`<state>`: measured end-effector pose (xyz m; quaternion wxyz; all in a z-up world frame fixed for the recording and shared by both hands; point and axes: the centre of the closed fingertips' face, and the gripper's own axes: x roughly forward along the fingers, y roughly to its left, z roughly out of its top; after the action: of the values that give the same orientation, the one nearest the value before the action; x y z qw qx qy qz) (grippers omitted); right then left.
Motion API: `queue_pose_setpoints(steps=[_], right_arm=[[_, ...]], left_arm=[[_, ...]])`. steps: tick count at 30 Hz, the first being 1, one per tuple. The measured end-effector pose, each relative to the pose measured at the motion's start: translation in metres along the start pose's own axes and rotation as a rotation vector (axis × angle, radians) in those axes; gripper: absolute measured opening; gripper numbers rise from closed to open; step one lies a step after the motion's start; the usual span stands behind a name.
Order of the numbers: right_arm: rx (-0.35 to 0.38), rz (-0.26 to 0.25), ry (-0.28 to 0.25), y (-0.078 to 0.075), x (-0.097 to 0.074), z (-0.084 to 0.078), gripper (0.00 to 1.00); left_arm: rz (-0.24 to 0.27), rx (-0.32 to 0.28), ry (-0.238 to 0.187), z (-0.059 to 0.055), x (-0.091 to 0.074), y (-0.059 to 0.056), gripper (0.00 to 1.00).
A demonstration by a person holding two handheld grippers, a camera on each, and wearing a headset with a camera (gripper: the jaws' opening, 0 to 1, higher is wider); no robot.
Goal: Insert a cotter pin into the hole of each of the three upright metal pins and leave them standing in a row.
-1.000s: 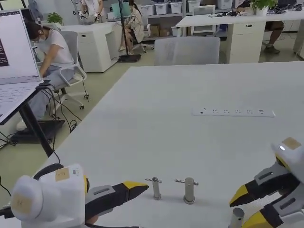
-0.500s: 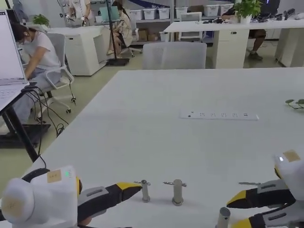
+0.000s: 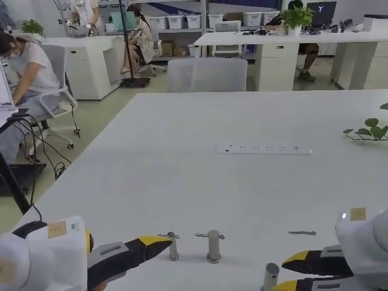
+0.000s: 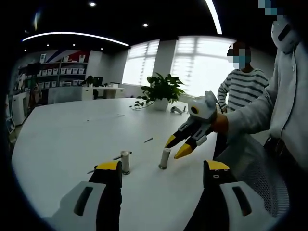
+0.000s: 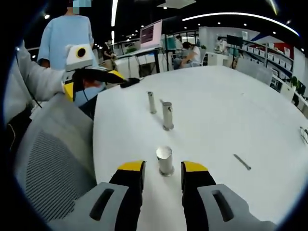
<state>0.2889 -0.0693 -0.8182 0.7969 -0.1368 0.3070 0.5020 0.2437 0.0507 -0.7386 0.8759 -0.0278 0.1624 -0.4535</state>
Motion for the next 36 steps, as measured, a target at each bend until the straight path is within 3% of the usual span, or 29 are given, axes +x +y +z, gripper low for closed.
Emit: queue_pose_setpoints(steps=[8,19,23,27,30,36], right_arm=[[0.058,-0.06,-0.021,0.001,0.005,0.008,0.32],[0.062,-0.1,-0.004,-0.006,0.016,0.007,0.19],[0.066,-0.082,-0.011,-0.005,0.016,0.007,0.17],[0.003,-0.06,-0.001,-0.005,0.016,0.007,0.16],[-0.059,-0.022,0.011,-0.004,0.015,0.006,0.16],[-0.206,0.101,0.035,0.002,0.014,0.006,0.16]], left_arm=[[-0.009,0.0,-0.006,0.0,0.001,-0.002,0.68],[-0.009,0.0,-0.008,0.0,0.002,-0.001,0.68],[-0.007,-0.001,-0.005,0.0,0.002,0.0,0.67],[-0.009,-0.002,0.002,-0.001,0.003,-0.001,0.67],[-0.012,-0.003,0.006,-0.002,0.004,-0.001,0.67],[-0.015,-0.007,0.012,-0.004,0.004,-0.001,0.66]])
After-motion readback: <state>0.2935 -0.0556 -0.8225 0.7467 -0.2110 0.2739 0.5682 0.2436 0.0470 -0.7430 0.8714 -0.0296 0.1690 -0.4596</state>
